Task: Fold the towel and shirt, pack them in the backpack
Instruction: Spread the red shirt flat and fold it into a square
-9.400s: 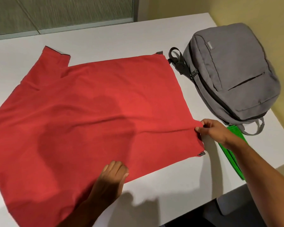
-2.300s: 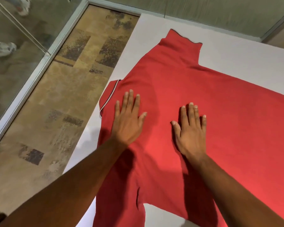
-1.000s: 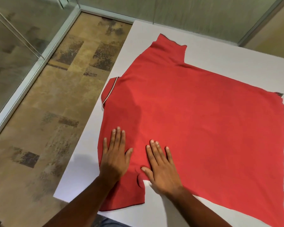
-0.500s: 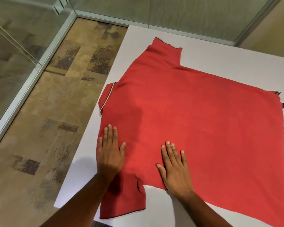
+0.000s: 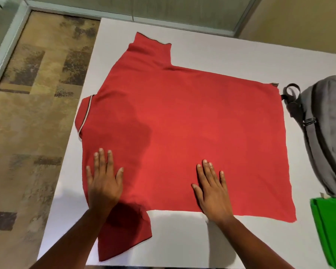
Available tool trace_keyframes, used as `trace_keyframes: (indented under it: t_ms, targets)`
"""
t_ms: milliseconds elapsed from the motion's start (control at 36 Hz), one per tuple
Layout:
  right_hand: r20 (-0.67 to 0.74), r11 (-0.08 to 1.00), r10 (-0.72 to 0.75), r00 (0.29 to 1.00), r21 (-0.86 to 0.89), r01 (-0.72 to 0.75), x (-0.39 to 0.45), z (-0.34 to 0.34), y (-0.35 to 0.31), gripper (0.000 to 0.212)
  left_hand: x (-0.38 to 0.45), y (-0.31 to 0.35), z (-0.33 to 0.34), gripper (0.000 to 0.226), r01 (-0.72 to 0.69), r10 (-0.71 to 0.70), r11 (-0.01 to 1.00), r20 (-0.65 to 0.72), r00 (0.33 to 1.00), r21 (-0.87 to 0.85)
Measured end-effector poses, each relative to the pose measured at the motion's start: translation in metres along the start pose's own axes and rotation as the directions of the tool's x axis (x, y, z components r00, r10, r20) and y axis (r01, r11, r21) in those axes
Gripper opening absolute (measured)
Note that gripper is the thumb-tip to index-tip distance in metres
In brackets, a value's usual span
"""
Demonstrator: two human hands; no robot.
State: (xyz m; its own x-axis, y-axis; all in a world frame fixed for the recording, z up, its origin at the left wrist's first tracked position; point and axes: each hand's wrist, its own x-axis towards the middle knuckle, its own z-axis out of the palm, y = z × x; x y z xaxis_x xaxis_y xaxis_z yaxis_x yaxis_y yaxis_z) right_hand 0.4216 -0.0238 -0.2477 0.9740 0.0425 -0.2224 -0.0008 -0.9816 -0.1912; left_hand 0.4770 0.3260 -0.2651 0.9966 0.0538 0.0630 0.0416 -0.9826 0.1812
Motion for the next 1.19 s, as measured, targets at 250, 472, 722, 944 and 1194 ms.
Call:
trace_keyframes:
  t_ms: [250, 472, 722, 944, 1194]
  targets:
    - [0.010, 0.987, 0.155, 0.988, 0.030, -0.155, -0.042, -0.016, 0.053, 0.067, -0.011, 0.029, -0.006, 0.046, -0.327, 0.340, 0.882, -0.024, 0.940, -0.339]
    - [0.018, 0.971, 0.184, 0.983, 0.153, -0.185, -0.082, -0.028, 0.096, 0.077, -0.050, 0.054, -0.025, 0.027, -0.515, 0.642, 0.731, 0.195, 0.741, -0.448]
    - [0.026, 0.951, 0.299, 0.954, 0.079, -0.300, -0.120, -0.033, 0.145, 0.073, -0.037, 0.045, -0.020, 0.014, -0.647, 0.727, 0.686, 0.294, 0.621, -0.333]
    - [-0.112, 0.942, 0.322, 0.940, -0.064, -0.330, -0.133, -0.036, 0.169, 0.041, -0.032, 0.052, -0.021, 0.013, -0.614, 0.705, 0.698, 0.203, 0.679, -0.368]
    - [-0.307, 0.894, 0.391, 0.868, -0.099, -0.437, -0.131, -0.058, 0.186, 0.023, 0.003, 0.096, -0.028, 0.011, -0.077, 0.414, 0.874, 0.651, 0.636, -0.481]
